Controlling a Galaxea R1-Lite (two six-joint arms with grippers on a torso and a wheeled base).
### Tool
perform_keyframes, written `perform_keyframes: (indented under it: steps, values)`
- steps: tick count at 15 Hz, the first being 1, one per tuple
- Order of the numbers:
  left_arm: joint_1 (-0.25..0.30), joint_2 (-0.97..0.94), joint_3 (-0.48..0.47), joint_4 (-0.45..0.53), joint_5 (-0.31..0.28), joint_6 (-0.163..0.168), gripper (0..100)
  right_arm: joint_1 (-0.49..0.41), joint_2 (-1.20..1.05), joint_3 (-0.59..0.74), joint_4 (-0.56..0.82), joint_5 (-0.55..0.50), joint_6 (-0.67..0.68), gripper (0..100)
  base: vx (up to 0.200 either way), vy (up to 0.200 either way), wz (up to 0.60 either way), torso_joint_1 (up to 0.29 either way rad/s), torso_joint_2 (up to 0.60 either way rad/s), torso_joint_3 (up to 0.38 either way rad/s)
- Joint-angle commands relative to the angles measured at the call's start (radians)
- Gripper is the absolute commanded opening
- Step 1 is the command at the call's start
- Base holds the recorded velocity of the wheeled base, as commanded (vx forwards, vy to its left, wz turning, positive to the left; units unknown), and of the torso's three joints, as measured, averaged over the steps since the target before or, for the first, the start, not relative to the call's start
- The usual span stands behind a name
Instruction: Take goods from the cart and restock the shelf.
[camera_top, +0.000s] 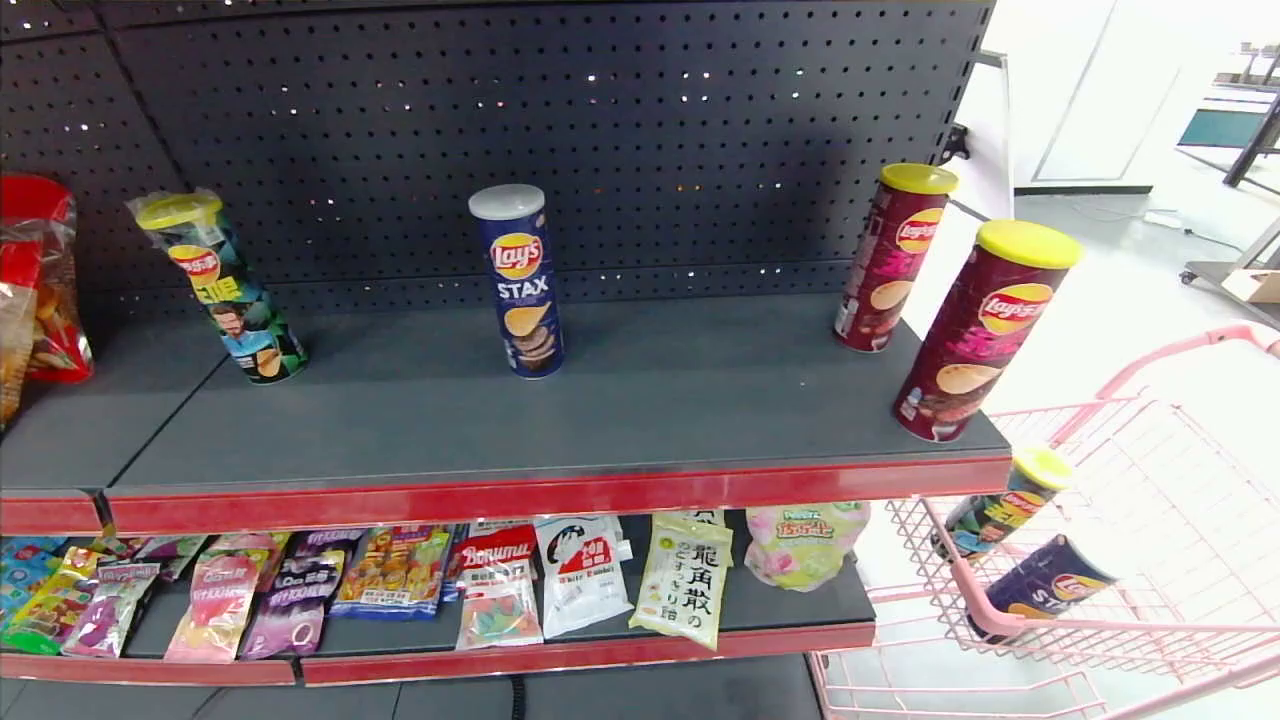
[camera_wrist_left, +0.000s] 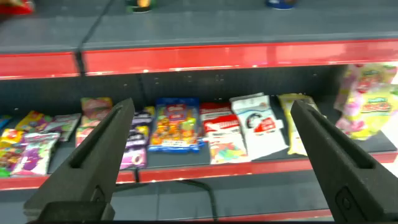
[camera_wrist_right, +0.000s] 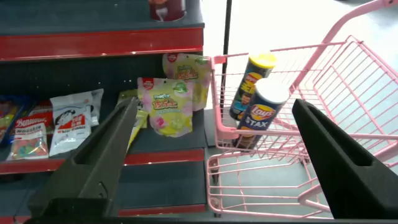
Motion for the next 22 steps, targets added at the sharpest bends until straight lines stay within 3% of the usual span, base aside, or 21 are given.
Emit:
perform_keyframes:
  steps: [1,9,14,22]
  values:
    - [0.0,0.001,0.0,0.0,0.0,0.0,100,0.0,0.0,0.0,0.0,0.0,0.0,100,0.0,-0.2,0.0,0.002,0.0,0.002]
    - [0.0,0.001,0.0,0.0,0.0,0.0,100,0.0,0.0,0.0,0.0,0.0,0.0,100,0.0,-0.2,0.0,0.003,0.0,0.004]
    - [0.0,0.001,0.0,0.0,0.0,0.0,100,0.0,0.0,0.0,0.0,0.0,0.001,100,0.0,0.0,0.0,0.0,0.0,0.0]
    - [0.0,0.001,0.0,0.0,0.0,0.0,100,0.0,0.0,0.0,0.0,0.0,0.001,100,0.0,0.0,-0.52,0.003,0.0,0.003]
